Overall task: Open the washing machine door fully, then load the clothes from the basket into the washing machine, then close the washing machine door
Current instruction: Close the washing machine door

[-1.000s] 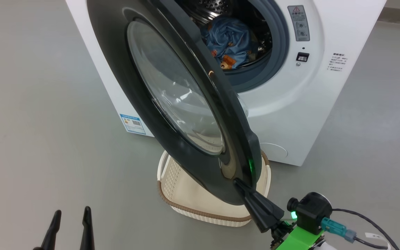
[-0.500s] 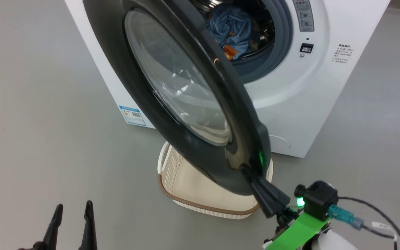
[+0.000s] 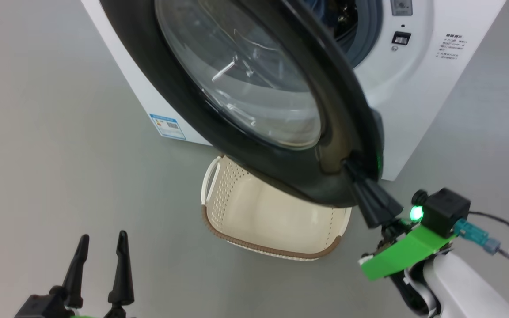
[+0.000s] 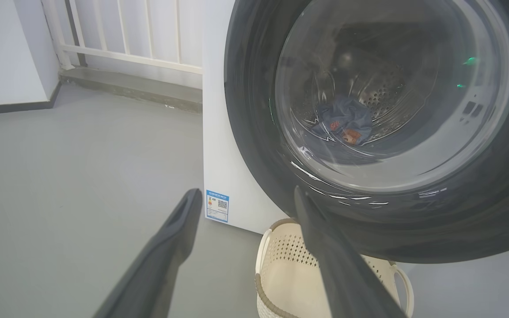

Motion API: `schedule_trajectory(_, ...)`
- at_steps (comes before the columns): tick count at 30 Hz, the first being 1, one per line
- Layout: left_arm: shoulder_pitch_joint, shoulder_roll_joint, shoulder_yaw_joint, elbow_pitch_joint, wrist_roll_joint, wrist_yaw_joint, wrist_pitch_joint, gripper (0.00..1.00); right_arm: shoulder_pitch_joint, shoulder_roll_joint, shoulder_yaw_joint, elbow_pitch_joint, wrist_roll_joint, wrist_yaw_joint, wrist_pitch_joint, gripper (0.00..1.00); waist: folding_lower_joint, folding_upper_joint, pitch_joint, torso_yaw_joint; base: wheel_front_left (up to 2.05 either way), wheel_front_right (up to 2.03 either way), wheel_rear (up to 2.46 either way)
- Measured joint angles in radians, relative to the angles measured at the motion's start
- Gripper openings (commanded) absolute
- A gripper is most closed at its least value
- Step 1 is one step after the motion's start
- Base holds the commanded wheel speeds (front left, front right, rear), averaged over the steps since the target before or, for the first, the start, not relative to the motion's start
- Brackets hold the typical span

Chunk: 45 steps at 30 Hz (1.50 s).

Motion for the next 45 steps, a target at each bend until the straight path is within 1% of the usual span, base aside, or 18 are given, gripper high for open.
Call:
schedule_trajectory(6, -0.019, -0.003, -0.018, -0.008, -0.007, 0.0, 0.0, 1.0, -0.048, -0.007, -0.05, 0.014, -0.002, 0.0, 0.0, 0.0, 0.0, 0.0, 0.033, 0.01, 0.0, 0.0, 0.0)
schedule_trajectory(13, -0.06, -0.004, -0.036, -0.022, -0.016, 0.0, 0.0, 1.0, -0.122, -0.036, -0.117, 0.034, -0.005, 0.0, 0.0, 0.0, 0.0, 0.0, 0.081, 0.03, 0.0, 0.0, 0.0)
schedule_trajectory(18, -0.104, -0.007, -0.054, -0.022, -0.026, 0.0, 0.0, 1.0, -0.188, -0.069, -0.158, 0.049, -0.007, 0.0, 0.0, 0.0, 0.0, 0.0, 0.121, 0.052, 0.0, 0.0, 0.0)
schedule_trajectory(32, -0.18, -0.012, -0.105, -0.03, -0.079, 0.0, 0.0, 1.0, -0.373, -0.12, -0.258, 0.094, -0.029, 0.0, 0.0, 0.0, 0.0, 0.0, 0.235, 0.119, 0.0, 0.0, 0.0)
schedule_trajectory(35, -0.191, -0.012, -0.114, -0.03, -0.085, 0.0, 0.0, 1.0, -0.402, -0.121, -0.28, 0.098, -0.037, 0.002, 0.0, 0.0, -0.0001, 0.0, 0.257, 0.131, 0.0, 0.0, 0.0)
schedule_trajectory(38, -0.204, -0.013, -0.119, -0.034, -0.088, 0.0, 0.0, 1.0, -0.423, -0.115, -0.283, 0.098, -0.047, 0.01, 0.0, 0.0, 0.0, 0.0, 0.28, 0.14, 0.0, 0.0, 0.0)
schedule_trajectory(45, -0.232, -0.014, -0.128, -0.035, -0.096, 0.0, 0.0, 1.0, -0.467, -0.098, -0.29, 0.099, -0.07, 0.013, 0.0, 0.0, 0.0, 0.0, 0.323, 0.152, 0.0, 0.0, 0.0)
